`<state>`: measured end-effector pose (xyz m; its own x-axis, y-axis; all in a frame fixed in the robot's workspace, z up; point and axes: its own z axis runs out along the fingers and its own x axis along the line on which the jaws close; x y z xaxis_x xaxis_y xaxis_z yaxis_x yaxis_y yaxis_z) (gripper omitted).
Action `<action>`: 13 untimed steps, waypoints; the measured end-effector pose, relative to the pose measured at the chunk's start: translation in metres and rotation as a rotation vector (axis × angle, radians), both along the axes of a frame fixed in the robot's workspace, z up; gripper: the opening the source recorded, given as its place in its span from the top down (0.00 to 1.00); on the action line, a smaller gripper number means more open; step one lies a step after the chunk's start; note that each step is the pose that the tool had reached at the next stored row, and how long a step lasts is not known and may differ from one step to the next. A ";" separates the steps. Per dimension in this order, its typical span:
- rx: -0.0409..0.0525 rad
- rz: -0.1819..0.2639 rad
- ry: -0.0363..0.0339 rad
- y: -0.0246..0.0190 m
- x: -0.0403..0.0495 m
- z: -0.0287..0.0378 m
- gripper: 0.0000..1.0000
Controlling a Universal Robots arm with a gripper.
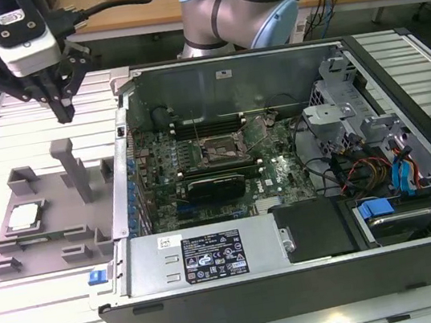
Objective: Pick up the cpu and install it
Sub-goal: 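Reach for the cpu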
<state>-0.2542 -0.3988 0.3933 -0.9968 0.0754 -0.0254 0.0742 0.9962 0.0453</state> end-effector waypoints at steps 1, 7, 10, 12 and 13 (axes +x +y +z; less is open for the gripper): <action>-0.0001 0.000 -0.0001 0.0000 -0.0023 0.0000 0.89; -0.0001 0.000 -0.0003 0.0000 -0.0186 0.0000 0.89; -0.0001 0.000 -0.0004 0.0000 -0.0280 0.0000 0.89; 0.0000 0.000 -0.0004 0.0000 -0.0306 -0.0003 0.89; -0.0001 0.000 -0.0004 0.0000 -0.0320 -0.0005 0.89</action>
<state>-0.2861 -0.3989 0.3928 -0.9968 0.0752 -0.0258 0.0740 0.9962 0.0452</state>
